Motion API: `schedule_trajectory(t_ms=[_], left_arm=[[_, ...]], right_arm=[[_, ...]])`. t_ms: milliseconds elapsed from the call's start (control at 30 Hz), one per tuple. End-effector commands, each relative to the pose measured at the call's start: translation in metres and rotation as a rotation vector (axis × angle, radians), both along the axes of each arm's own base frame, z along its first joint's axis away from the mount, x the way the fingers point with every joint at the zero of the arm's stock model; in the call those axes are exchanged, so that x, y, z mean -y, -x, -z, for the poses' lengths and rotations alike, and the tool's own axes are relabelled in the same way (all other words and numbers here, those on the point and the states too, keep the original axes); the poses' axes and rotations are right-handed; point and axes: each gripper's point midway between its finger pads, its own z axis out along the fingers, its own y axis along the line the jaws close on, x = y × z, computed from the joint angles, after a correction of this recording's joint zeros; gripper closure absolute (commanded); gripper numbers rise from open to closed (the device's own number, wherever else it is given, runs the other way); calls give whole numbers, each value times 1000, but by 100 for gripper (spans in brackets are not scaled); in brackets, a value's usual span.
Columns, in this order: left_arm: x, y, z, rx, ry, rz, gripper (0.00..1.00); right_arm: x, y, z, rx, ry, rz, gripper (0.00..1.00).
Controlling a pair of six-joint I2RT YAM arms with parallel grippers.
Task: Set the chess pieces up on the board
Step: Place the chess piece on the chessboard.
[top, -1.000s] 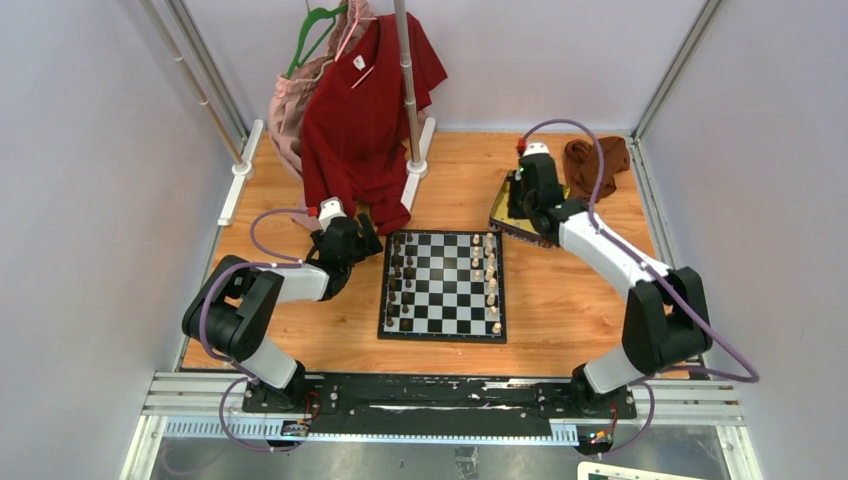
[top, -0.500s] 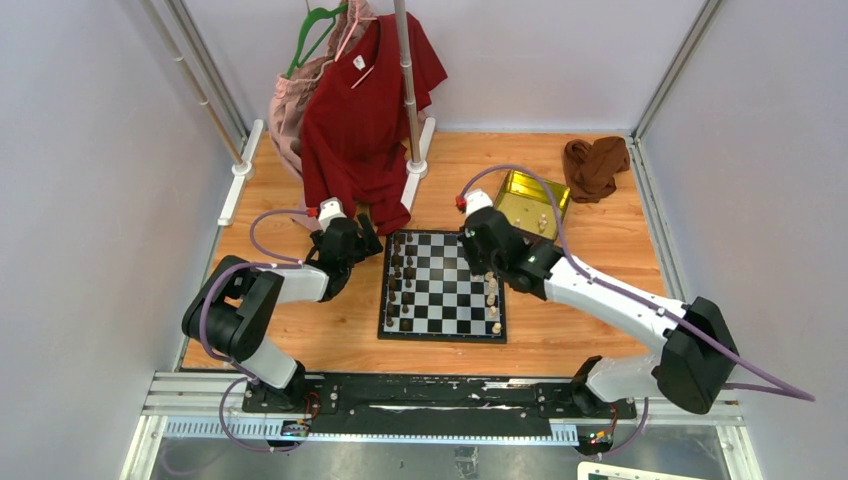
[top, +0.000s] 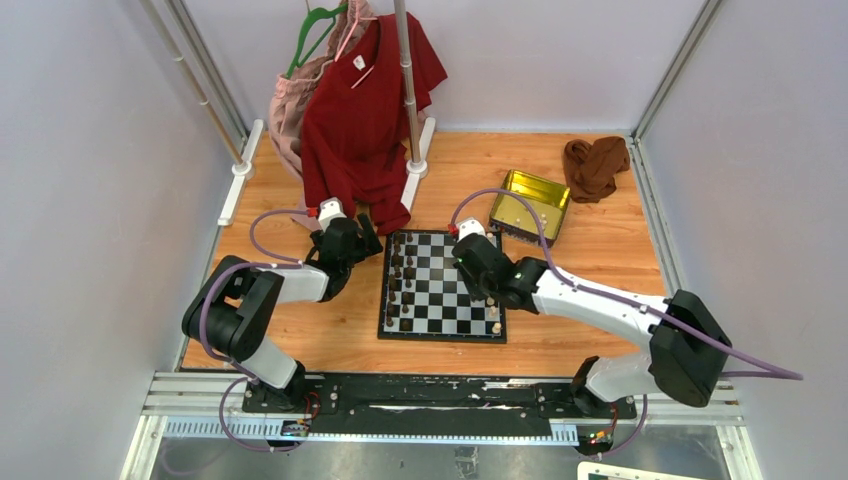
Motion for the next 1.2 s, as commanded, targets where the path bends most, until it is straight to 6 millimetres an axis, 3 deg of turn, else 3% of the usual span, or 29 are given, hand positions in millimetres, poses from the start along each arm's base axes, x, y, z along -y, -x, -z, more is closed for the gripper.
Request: schedule_trajectory(t_ms=[0,1167], left_arm=[[-8,14,15,-58,-23,-6,0],[-8,14,15,-56,-22,-2,0]], right_arm=[[6,1,12,-19,68,23,100],[16,-25,45,-44,137,93,100]])
